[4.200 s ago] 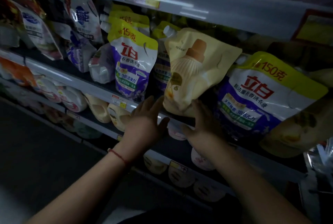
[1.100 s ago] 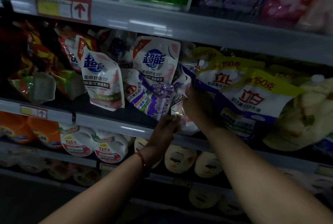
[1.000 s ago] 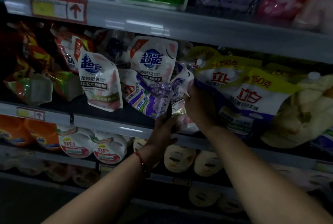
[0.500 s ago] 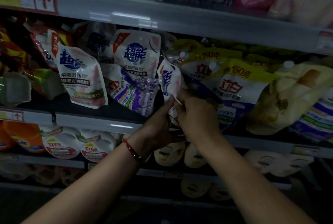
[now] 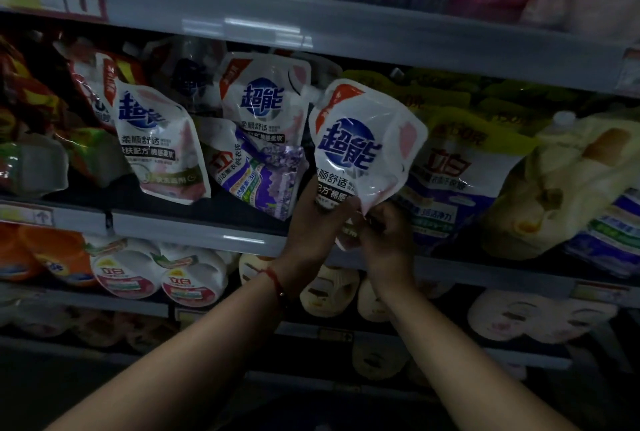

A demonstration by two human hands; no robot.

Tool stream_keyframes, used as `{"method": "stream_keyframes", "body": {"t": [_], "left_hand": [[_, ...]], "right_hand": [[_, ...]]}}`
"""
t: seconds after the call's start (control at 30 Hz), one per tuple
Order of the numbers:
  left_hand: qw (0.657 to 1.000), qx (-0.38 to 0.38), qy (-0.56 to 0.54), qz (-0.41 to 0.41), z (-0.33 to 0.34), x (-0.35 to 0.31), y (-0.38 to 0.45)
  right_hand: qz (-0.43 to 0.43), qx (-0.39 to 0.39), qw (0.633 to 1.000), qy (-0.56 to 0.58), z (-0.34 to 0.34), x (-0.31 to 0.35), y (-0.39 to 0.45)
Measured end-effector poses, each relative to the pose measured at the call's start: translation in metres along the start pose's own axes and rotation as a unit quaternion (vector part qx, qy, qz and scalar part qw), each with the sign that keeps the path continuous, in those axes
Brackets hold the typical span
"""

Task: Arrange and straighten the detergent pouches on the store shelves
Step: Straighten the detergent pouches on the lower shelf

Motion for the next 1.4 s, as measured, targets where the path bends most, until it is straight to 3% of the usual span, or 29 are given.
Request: {"method": "stream_keyframes", "body": {"t": [0.17,0.37,0.53,0.6,0.7,0.77,0.87,1.07,1.27,1.4], "left_hand": [[0.988,0.001,0.136,0.076,-0.012,0.017,0.018],[0.962,0.038,0.262,0.067,-0.032,0.047,0.03],[0.889,0.024,0.457,-0.005,-0.039,0.055,0.012],[0.859,0.031,0.512,0.003,-0.036,0.04,0.002],[0.803,0.038,0.595,-0.003,-0.047,0.022,-0.014],[0.769,0.03,0.639,-0.021,-0.06,0.011,-0.024],[0.729,0.019,0.677,-0.097,-0.087,0.001,-0.036],[0.711,-0.032,0.687,-0.148,-0.131,-0.014,-0.048],[0.698,-0.047,0.694,-0.171,-0.152,-0.024,-0.052],[0.69,-0.047,0.696,-0.192,-0.162,-0.027,-0.056]], "right_hand": [[0.05,-0.017,0.995,0.089,0.008,-0.012,0.036],[0.053,0.011,0.998,-0.04,0.02,-0.024,0.057],[0.032,0.043,0.998,-0.032,0.017,-0.019,0.048],[0.029,0.082,0.996,0.0,0.016,-0.012,0.044],[0.023,0.118,0.989,-0.089,0.015,0.001,0.028],[0.019,0.147,0.962,-0.23,0.018,0.008,0.014],[-0.073,0.21,0.894,-0.39,0.036,0.027,0.005],[-0.11,0.284,0.796,-0.523,0.088,0.045,0.032],[-0.146,0.285,0.758,-0.568,0.144,0.041,0.07],[-0.101,0.277,0.749,-0.594,0.172,0.038,0.093]]}}
Point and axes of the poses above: each hand's wrist, its own y-axis towards the middle knuckle, its own z-axis out of the palm, x = y × z, the point moved 3 cm from there along y, towards the middle knuckle, and after that the axes turned 12 degrees about x, right-handed, at the moved point
